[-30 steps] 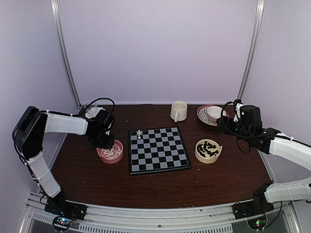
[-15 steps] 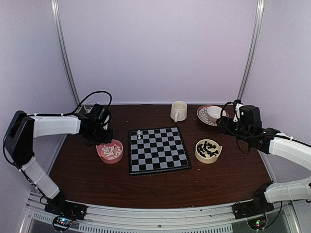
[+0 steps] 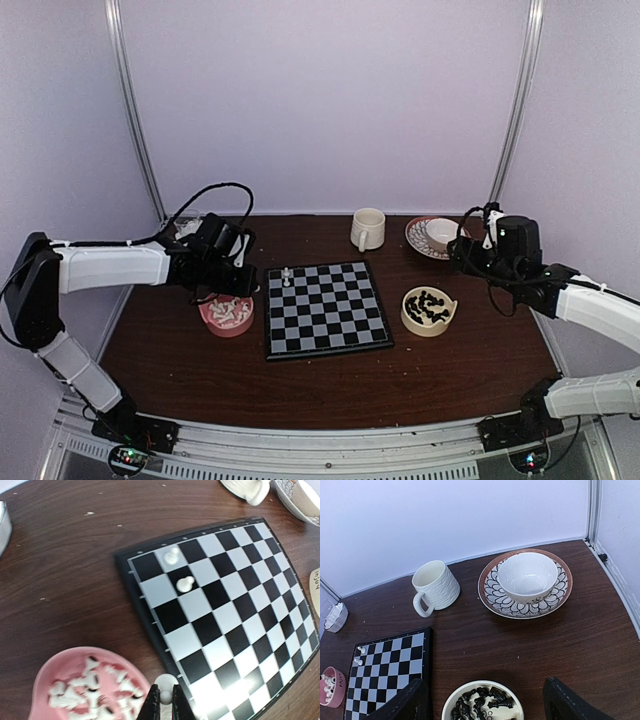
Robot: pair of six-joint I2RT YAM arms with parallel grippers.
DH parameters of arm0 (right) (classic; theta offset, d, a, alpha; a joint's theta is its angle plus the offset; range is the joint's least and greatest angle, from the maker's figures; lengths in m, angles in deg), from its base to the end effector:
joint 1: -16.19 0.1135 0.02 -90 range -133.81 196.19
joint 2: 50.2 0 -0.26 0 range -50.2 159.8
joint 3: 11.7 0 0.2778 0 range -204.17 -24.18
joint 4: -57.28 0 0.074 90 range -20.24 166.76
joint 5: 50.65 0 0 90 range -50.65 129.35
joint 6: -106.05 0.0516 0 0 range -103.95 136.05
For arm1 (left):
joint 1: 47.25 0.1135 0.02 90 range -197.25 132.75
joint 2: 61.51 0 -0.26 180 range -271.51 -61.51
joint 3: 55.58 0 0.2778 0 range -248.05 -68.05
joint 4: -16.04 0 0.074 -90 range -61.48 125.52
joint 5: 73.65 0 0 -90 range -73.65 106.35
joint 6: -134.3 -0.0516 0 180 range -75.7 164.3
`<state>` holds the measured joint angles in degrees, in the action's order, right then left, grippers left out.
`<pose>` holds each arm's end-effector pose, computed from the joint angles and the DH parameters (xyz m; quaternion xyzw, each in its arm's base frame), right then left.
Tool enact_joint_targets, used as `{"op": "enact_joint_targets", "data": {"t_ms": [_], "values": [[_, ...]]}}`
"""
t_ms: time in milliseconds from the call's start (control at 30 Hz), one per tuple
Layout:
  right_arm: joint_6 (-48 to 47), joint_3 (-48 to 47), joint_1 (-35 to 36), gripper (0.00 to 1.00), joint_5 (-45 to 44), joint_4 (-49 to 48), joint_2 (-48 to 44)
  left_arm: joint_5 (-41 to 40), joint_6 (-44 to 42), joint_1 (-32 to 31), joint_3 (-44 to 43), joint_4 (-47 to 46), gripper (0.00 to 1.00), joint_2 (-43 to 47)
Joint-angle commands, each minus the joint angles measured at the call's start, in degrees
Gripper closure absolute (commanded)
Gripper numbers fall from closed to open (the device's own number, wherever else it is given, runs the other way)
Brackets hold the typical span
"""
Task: Set up the chess pieces on the board
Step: Place the pawn on c2.
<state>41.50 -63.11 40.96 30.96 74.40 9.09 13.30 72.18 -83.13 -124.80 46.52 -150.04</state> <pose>0.2535 0.1087 0.2461 0.0443 0.8409 0.1715 0.5114 0.2905 -0.2067 0.1857 0.0564 0.9371 -0.1603 0.3050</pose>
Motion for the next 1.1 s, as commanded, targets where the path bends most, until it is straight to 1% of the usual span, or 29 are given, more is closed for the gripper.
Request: {"op": "enact_joint_targets", "data": {"t_ms": [0, 100, 200, 400, 500, 567, 867, 1067], "values": [[0.21, 1.06, 0.42, 0.17, -1.12, -1.74, -0.84, 3.05, 5.49, -1.92, -2.84, -7.5, 0.95, -4.64], [0.28, 1.25, 0.37, 0.17, -1.29, -2.13, -0.84, 1.42, 5.99, -3.33, -3.92, -11.86, 0.95, -7.68], [0.21, 1.24, 0.37, 0.18, -1.42, -2.11, -0.98, -0.14, 4.35, -3.67, -5.48, -12.73, 0.96, -10.63], [0.08, 1.34, 0.35, 0.17, -1.75, -2.27, -1.03, -0.43, 0.56, -3.75, -8.14, -11.39, 0.96, -14.87], [0.22, 1.28, 0.36, 0.17, -1.51, -2.22, -0.61, -1.0, -0.98, -4.07, -11.68, -7.3, 0.96, -17.05], [0.21, 1.32, 0.36, 0.17, -1.52, -2.35, -0.43, -1.22, -1.76, -4.43, -12.85, -6.26, 0.96, -18.18], [0.12, 1.42, 0.36, 0.17, -1.54, -2.42, -0.2, -2.49, -2.63, -4.64, -15.98, -3.92, 0.96, -21.99], [0.21, 1.37, 0.36, 0.17, -1.31, -2.62, 0.43, -3.13, -3.32, -4.68, -16.99, -2.51, 0.95, -22.75]]}}
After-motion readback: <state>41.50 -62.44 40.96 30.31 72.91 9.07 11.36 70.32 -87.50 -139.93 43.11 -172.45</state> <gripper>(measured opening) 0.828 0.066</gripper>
